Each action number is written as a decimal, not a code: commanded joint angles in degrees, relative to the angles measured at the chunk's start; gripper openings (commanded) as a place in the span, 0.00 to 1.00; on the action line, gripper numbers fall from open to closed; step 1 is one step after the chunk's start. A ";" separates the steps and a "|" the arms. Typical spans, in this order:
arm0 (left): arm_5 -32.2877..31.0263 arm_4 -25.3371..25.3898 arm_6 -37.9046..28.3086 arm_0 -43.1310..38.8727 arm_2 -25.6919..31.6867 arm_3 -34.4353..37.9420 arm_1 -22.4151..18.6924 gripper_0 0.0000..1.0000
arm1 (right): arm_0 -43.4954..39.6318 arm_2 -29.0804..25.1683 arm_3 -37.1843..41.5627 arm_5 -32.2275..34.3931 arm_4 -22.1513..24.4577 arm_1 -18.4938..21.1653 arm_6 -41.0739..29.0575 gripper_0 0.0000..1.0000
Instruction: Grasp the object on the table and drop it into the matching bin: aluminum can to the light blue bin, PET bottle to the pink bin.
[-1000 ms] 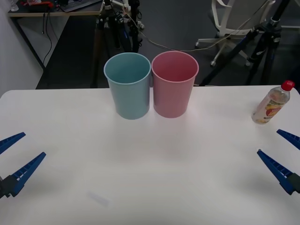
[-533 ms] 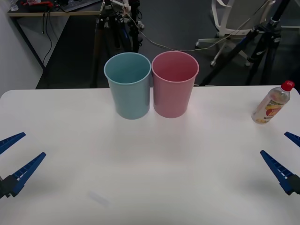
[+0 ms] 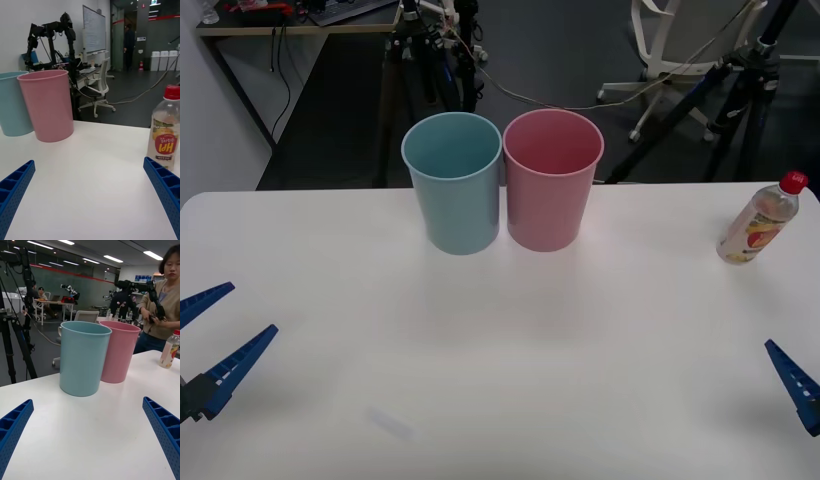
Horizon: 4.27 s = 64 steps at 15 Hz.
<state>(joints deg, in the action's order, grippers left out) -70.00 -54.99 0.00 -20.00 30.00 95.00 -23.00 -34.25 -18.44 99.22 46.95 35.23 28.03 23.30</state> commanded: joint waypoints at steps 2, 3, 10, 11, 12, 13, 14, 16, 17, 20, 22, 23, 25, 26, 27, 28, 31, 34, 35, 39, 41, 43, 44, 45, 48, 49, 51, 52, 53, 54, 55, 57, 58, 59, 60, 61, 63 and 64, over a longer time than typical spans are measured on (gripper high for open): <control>0.00 -0.01 0.00 0.00 0.00 0.00 0.00 1.00 | -0.64 2.45 -0.25 -4.50 -1.04 0.01 2.72 1.00; 0.00 -0.01 0.00 0.00 0.00 0.00 0.00 1.00 | 0.06 3.59 -1.31 -5.03 -1.31 0.01 2.81 1.00; 0.00 -0.01 0.00 0.00 0.00 0.00 0.00 1.00 | 14.82 4.56 -22.67 -0.11 -3.24 3.53 2.63 1.00; 0.00 -0.01 0.00 0.00 0.00 0.00 0.00 1.00 | 16.58 4.56 -24.86 0.33 -3.24 3.70 2.63 1.00; 0.00 -0.01 0.00 0.00 0.00 0.00 0.00 1.00 | 18.87 4.29 -27.32 0.24 -3.33 3.79 2.63 1.00; 0.00 -0.01 0.00 0.00 0.00 0.00 0.00 1.00 | 20.63 4.21 -28.99 -0.02 -3.33 3.79 2.54 1.00; 0.00 -0.01 0.00 0.00 0.00 0.00 0.00 1.00 | 22.30 4.12 -31.01 -0.02 -3.33 3.88 2.63 1.00; 0.00 -0.01 0.00 0.00 0.00 0.00 0.00 1.00 | 25.28 4.03 -35.15 -0.02 -3.24 4.05 3.07 1.00; 0.00 -0.01 0.00 0.00 0.00 0.00 0.00 1.00 | 25.99 3.77 -35.94 -0.37 -3.24 4.14 3.07 1.00; 0.00 -0.01 0.00 0.00 0.00 0.00 0.00 1.00 | 29.33 3.85 -37.61 -4.06 -3.24 4.05 3.42 1.00; 0.00 -0.01 0.00 0.00 0.00 0.00 0.00 1.00 | 31.00 4.64 -37.61 -7.23 -3.24 3.70 3.60 1.00; 0.00 -0.01 0.00 0.00 0.00 0.00 0.00 1.00 | 32.14 4.73 -37.61 -8.99 -3.33 3.53 3.69 1.00; 0.00 -0.01 0.00 0.00 0.00 0.00 0.00 1.00 | 33.11 5.00 -37.61 -11.62 -3.24 3.53 3.77 1.00; 0.00 -0.01 0.00 0.00 0.00 0.00 0.00 1.00 | 33.72 5.17 -37.61 -12.85 -3.24 3.26 3.77 1.00; 0.00 -0.01 0.00 0.00 0.00 0.00 0.00 1.00 | 34.16 5.17 -37.61 -13.91 -3.24 2.91 3.77 1.00; 0.00 -0.01 0.00 0.00 0.00 0.00 0.00 1.00 | 34.60 5.17 -37.61 -14.96 -3.24 2.39 3.86 1.00; 0.00 -0.01 0.00 0.00 0.00 0.00 0.00 1.00 | 37.85 5.26 -41.03 -15.84 -3.15 1.59 4.30 1.00; 0.00 -0.01 0.00 0.00 0.00 0.00 0.00 1.00 | 42.95 4.64 -47.54 -13.38 -2.89 1.51 5.27 1.00; 0.00 -0.01 0.00 0.00 0.00 0.00 0.00 1.00 | 43.48 4.64 -47.89 -13.38 -2.71 1.24 5.53 1.00; 0.00 -0.01 0.00 0.00 0.00 0.00 0.00 1.00 | 48.05 4.64 -52.64 -13.12 -2.10 1.24 6.94 1.00; 0.00 -0.01 0.00 0.00 0.00 0.00 0.00 1.00 | 49.98 4.29 -54.66 -13.29 -1.83 1.15 7.73 1.00; 0.00 -0.01 0.00 0.00 0.00 0.00 0.00 1.00 | 51.47 4.38 -56.24 -13.38 -1.75 0.98 7.82 1.00; 0.00 -0.01 0.00 0.00 0.00 0.00 0.00 1.00 | 52.18 4.38 -57.03 -13.47 -1.48 0.89 7.91 1.00; 0.00 -0.01 0.00 0.00 0.00 0.00 0.00 1.00 | 52.62 4.38 -57.12 -14.35 -1.13 0.45 7.91 1.00; 0.00 -0.01 0.00 0.00 0.00 0.00 0.00 1.00 | 54.02 4.38 -57.12 -16.63 -0.87 -0.16 7.99 1.00; 0.00 -0.01 0.00 0.00 0.00 0.00 0.00 1.00 | 54.55 4.38 -57.12 -17.60 -0.87 -0.25 7.91 1.00; 0.00 -0.01 0.00 0.00 0.00 0.00 0.00 1.00 | 55.43 4.47 -57.12 -18.74 -0.69 -0.78 7.99 1.00; 0.00 -0.01 0.00 0.00 0.00 0.00 0.00 1.00 | 55.78 4.64 -57.12 -18.74 -0.69 -0.78 7.91 1.00; 0.00 -0.01 0.00 0.00 0.00 0.00 0.00 1.00 | 55.96 4.82 -57.12 -18.74 -0.43 -0.78 7.73 1.00; 0.00 -0.01 0.00 0.00 0.00 0.00 0.00 1.00 | 56.13 5.00 -57.12 -19.09 -0.34 -0.78 7.82 1.00; 0.00 -0.01 0.00 0.00 0.00 0.00 0.00 1.00 | 56.31 5.17 -57.12 -19.18 -0.25 -0.78 7.73 1.00; 0.00 -0.01 0.00 0.00 0.00 0.00 0.00 1.00 | 56.66 5.44 -57.12 -19.27 -0.25 -0.78 7.82 1.00; 0.00 -0.01 0.00 0.00 0.00 0.00 0.00 1.00 | 56.75 5.44 -57.12 -19.53 -0.25 -0.78 7.91 1.00; 0.00 -0.01 0.00 0.00 0.00 0.00 0.00 1.00 | 56.92 5.44 -57.12 -19.71 -0.08 -0.78 7.91 1.00; 0.00 -0.01 0.00 0.00 0.00 0.00 0.00 1.00 | 57.01 5.44 -57.12 -19.71 -0.08 -0.78 7.99 1.00; 0.00 -0.01 0.00 0.00 0.00 0.00 0.00 1.00 | 57.01 5.44 -57.12 -19.71 0.01 -0.78 7.99 1.00; 0.00 -0.01 0.00 0.00 0.00 0.00 0.00 1.00 | 57.01 5.44 -57.12 -20.24 0.01 -0.78 7.99 1.00; 0.00 -0.01 0.00 0.00 0.00 0.00 0.00 1.00 | 57.10 5.35 -57.12 -20.32 0.10 -0.78 8.08 0.89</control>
<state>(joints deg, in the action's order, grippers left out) -70.00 -55.00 0.00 -20.00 30.00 95.00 -23.00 22.79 -13.03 42.09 26.74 35.27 27.25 31.32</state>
